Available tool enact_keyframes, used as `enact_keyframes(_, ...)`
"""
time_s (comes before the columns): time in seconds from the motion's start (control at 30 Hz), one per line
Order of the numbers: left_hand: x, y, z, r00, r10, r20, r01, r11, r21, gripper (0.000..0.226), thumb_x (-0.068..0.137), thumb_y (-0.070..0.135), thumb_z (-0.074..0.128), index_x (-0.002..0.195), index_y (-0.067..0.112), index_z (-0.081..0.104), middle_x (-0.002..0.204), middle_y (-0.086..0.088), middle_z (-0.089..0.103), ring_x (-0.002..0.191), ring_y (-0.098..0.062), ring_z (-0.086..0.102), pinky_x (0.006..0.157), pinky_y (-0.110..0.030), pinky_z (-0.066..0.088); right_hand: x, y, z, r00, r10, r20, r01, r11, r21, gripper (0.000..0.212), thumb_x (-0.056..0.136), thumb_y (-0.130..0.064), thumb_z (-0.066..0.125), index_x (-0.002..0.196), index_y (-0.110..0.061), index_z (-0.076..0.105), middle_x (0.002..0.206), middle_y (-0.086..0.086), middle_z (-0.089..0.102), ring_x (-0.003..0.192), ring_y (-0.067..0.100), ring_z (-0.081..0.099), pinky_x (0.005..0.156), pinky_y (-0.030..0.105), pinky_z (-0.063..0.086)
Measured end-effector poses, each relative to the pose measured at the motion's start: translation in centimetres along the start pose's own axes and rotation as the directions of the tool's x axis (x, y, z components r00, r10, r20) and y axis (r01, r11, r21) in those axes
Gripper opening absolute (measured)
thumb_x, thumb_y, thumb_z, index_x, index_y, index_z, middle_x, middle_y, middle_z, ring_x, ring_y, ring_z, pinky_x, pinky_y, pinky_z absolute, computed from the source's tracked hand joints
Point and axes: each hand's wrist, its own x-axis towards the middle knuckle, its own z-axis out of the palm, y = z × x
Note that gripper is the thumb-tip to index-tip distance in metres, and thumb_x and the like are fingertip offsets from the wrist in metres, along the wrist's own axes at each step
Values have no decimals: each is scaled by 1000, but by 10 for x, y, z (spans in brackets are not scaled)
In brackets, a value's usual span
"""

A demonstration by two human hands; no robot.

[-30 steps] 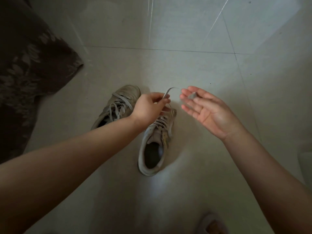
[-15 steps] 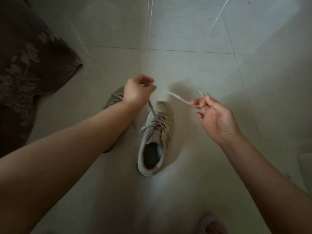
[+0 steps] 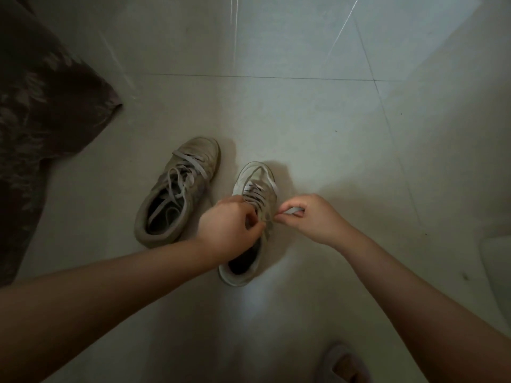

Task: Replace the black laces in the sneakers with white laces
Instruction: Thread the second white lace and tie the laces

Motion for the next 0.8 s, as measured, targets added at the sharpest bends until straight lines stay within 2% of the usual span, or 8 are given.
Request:
enact_keyframes(0.07,4,3,1,998,-49,44,48,999,12,22,80,44,62,81,23,69,89,5,56,91,-16,57,73,-29,49,1,1,3,1000,-2,6,2,1000,-14,8,80,-25,72,82,-18,74,75,-14,63,76,6,59,73,25,46)
enact_keyframes(0.13,7,6,-1,993,-23,117,18,999,45,20,77,38,62,86,23,71,93,3,59,93,-19,56,73,-29,48,1,2,5,1000,-7,15,7,999,-33,9,80,-27,71,85,-20,75,79,-12,64,82,10,62,75,28,48)
enact_keyframes(0.2,7,4,-2,986,1,170,-5,1000,20,18,76,31,62,88,23,71,91,1,58,92,-22,56,72,-30,47,1,3,8,1000,-1,6,1,1000,-30,7,81,-27,70,82,-22,73,77,-12,63,79,11,61,72,28,47)
enact_keyframes(0.27,7,0,-1,988,9,153,-8,1000,-7,19,77,25,60,92,24,72,92,0,59,94,-23,55,72,-29,44,1,3,11,1000,-5,-25,4,1000,-14,6,83,-26,69,77,-26,66,69,-13,57,68,6,54,63,26,41)
enact_keyframes(0.33,6,-2,2,994,-19,103,20,1000,-14,22,81,25,59,98,29,72,98,1,62,97,-21,56,73,-28,44,2,4,14,999,-4,-54,3,1000,-3,10,85,-23,67,76,-26,63,67,-12,53,64,7,50,61,26,38)
enact_keyframes(0.5,8,-1,7,987,-149,56,149,989,5,23,85,30,58,102,37,71,104,8,68,96,-18,62,70,-25,46,2,0,22,997,21,-77,-19,1000,18,5,86,-20,65,84,-18,69,69,-11,55,68,11,50,63,24,35)
enact_keyframes(0.7,9,-5,13,987,-158,40,160,987,-31,18,86,33,59,97,36,73,101,8,68,94,-17,61,72,-28,50,-1,-3,18,999,-18,-27,17,1000,-20,10,87,-19,64,88,-13,71,83,1,66,79,17,59,71,30,44)
enact_keyframes(0.8,10,-7,17,990,-135,27,136,990,-42,18,87,35,59,97,36,73,96,7,68,91,-15,60,68,-27,47,1,-2,25,999,-26,-43,25,1000,-9,10,86,-19,65,89,-13,72,82,-1,67,77,14,59,70,29,44)
